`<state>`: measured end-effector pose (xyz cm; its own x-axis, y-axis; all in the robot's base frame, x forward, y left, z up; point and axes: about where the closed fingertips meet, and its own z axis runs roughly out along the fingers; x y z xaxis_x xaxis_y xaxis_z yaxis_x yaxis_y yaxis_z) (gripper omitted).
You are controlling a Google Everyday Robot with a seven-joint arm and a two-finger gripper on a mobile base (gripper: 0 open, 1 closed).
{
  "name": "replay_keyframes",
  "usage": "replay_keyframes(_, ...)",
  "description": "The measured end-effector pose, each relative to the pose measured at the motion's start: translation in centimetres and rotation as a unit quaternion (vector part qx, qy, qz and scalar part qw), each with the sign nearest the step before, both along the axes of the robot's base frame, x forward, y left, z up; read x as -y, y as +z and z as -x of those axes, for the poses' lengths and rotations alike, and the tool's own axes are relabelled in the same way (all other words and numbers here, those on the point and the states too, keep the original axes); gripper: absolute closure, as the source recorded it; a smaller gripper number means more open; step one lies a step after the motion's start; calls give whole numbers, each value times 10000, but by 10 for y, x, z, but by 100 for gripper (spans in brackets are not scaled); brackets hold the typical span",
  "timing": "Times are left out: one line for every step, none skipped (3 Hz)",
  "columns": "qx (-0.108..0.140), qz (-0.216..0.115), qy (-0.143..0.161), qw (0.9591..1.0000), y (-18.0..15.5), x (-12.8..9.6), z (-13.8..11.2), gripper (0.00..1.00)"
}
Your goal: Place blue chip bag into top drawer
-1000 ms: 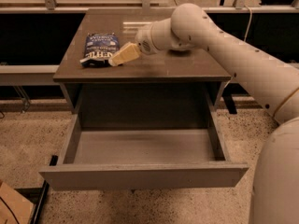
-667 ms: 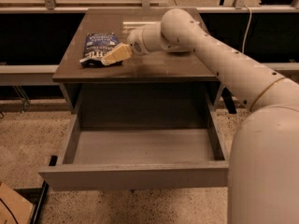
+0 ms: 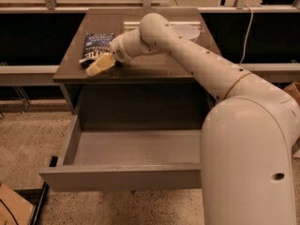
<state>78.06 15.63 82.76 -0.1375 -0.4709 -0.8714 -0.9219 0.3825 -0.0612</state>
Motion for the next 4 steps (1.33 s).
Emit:
replay_keyframes(-48,141,68,9999,-8,-6,4,25)
replay_keyframes(-33,115,-33,9999,-6,1,9,49)
replay_keyframes(118,49,-113,9999,7,11,15,72)
replay_keyframes(211,-39,-143,9997,18,18,20,95)
